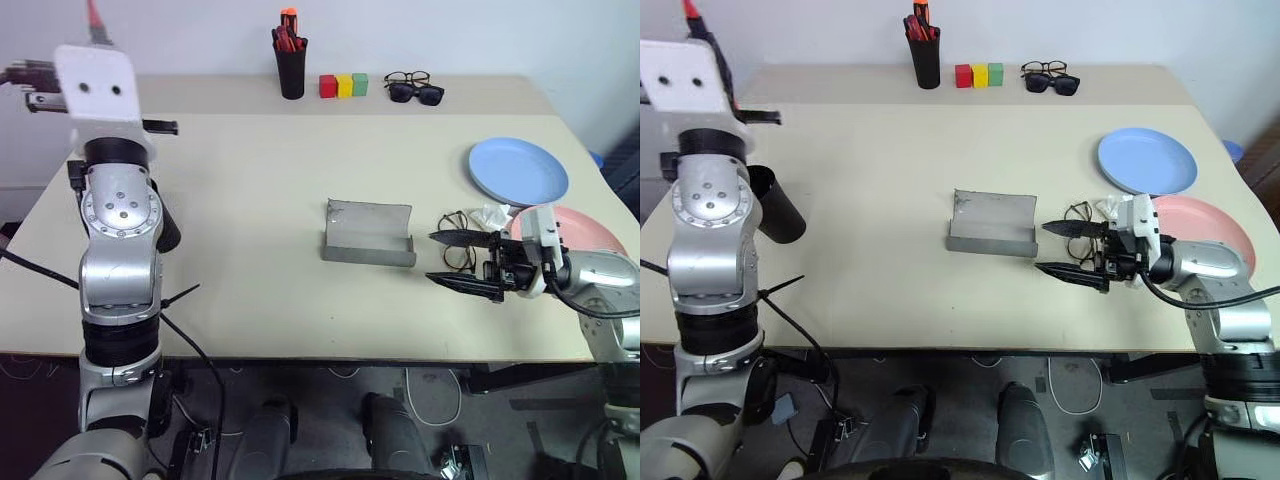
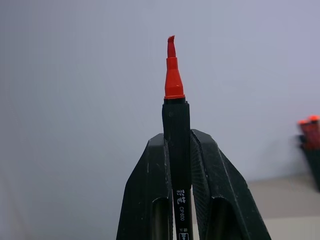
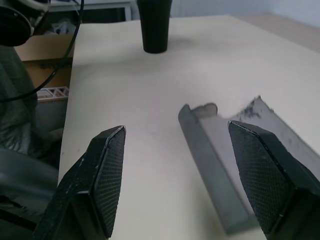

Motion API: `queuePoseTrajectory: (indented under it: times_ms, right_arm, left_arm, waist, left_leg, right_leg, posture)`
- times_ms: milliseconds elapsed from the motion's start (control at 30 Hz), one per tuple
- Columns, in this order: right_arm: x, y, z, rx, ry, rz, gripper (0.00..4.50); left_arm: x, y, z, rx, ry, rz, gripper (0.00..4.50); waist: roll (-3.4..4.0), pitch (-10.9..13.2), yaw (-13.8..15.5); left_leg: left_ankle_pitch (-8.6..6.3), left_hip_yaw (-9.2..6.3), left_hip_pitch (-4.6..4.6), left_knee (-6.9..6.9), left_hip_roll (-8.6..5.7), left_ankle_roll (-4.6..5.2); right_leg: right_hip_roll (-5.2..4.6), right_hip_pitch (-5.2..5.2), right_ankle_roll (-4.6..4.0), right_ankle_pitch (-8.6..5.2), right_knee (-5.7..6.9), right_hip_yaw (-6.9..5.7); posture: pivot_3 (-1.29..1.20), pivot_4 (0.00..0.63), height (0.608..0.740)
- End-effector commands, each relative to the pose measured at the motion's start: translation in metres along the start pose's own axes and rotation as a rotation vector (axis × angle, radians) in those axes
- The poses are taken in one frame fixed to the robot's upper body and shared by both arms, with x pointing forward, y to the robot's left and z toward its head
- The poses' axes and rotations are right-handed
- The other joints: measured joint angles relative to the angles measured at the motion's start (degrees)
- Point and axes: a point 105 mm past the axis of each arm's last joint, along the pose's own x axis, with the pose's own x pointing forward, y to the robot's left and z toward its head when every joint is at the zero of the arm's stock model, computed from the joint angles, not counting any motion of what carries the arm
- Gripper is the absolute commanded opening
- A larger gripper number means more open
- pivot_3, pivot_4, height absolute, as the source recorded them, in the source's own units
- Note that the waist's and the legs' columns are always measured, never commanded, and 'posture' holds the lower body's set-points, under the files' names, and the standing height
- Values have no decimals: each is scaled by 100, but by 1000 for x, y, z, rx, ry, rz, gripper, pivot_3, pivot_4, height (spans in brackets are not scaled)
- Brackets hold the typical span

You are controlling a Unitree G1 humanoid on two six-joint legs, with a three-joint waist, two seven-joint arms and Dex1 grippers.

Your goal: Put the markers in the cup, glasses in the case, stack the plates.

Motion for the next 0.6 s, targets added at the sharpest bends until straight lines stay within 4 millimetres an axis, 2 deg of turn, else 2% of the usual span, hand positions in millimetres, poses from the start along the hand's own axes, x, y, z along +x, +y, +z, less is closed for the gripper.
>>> queuePoseTrajectory:
  times_ms: [33, 233, 400, 600]
  right_arm:
    - [4, 0, 5, -30, -7, 34, 3341]
    - [7, -1, 7, -39, -20, 58, 3341]
    - [16, -5, 25, -16, -130, 50, 3341]
    - [25, -4, 32, -17, -161, 62, 3341]
  left_arm:
    - [-5, 24, -11, 33, 11, 119, 34]
    - [-23, 31, -34, 55, 87, 181, 34]
    - [-28, 23, -45, 54, 130, 179, 34]
    - [-35, 15, -51, 41, 162, 178, 34]
  waist:
    - [0, 0, -1]
    - [-1, 0, 0]
    - [-1, -1, -10]
    - [-1, -1, -1]
  left_leg:
    - [0, -1, 0, -1, 0, 0]
    - [0, 0, 0, 2, 0, 0]
    - [0, -1, 2, 4, 1, 0]
    - [0, -1, 1, 4, 1, 0]
  right_leg:
    - [0, -1, 0, 0, 2, 0]
    - [0, 0, 1, 1, 4, 0]
    - [2, -1, -1, 1, 8, 0]
    - [2, -1, -1, 1, 8, 0]
  posture:
    - [0, 150, 740]
    - [0, 150, 740]
    - [0, 150, 740]
    - [0, 150, 740]
